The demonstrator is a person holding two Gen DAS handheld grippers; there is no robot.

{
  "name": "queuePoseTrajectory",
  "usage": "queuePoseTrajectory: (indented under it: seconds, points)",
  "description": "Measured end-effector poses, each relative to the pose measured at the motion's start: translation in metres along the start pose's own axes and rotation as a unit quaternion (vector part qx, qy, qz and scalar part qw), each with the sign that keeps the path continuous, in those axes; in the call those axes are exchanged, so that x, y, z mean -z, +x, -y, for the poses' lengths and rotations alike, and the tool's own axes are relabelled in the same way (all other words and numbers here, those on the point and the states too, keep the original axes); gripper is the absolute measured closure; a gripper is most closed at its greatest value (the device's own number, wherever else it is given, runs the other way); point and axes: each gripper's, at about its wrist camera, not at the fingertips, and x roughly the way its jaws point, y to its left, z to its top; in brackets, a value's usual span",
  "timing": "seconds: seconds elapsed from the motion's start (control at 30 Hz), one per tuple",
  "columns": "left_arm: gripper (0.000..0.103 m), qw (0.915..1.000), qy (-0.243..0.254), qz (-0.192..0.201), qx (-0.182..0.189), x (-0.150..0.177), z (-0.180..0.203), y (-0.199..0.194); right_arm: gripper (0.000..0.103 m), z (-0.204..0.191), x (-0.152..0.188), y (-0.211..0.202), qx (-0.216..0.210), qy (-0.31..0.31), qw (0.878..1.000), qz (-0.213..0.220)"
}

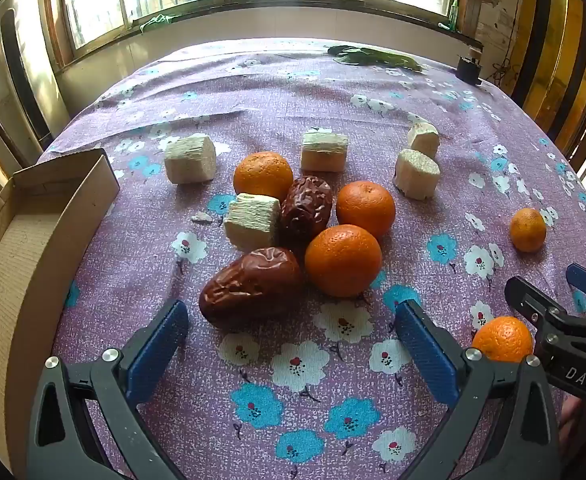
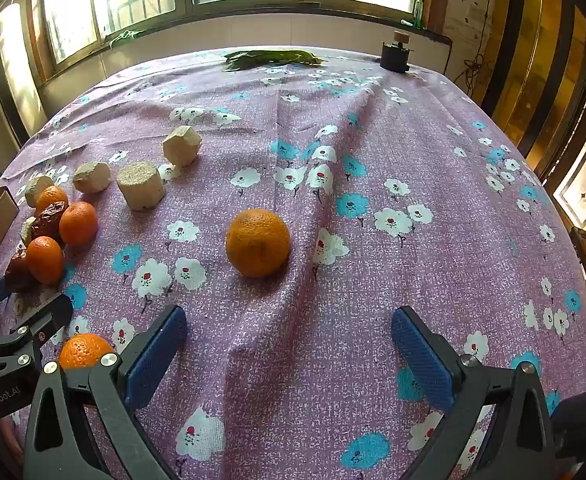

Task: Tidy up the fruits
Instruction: 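Move both tools toward the fruit pile on the tablecloth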

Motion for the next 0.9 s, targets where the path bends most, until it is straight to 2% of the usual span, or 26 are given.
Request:
queuePoseTrajectory:
  seconds: [0.37,0.53,0.7,0.8,0.9]
  points:
    - [0.000,1.0000,-0.001,-0.001,0.000,0.000,0.000,0.000,0.000,-0.001,-0.001,0.001,0.004,0.001,1.000,-0.001]
    - [0.000,0.9997,0.006,-0.022,0.012,-0.002,-0.004,0.000,0.000,-0.002,0.000,-0.001,-0.004,-0.012,1.000,-0.014]
    - [0.000,0.9993,-0.031,0.005,0.020,-0.002,-0.020,-0.018,0.000,-0.004,0.006,-0.015,-0.037,-0.020,0.999,-0.008]
    - [0.000,0.9987,-0.036,0.034,0.008,-0.001,-0.027,-0.034,0.000,-0.007,0.006,-0.031,-0.051,-0.020,0.998,0.016]
    - [0.000,0.9978,-0.041,0.049,0.016,-0.001,-0.035,-0.047,0.000,-0.010,0.004,-0.047,-0.070,-0.018,0.997,0.042]
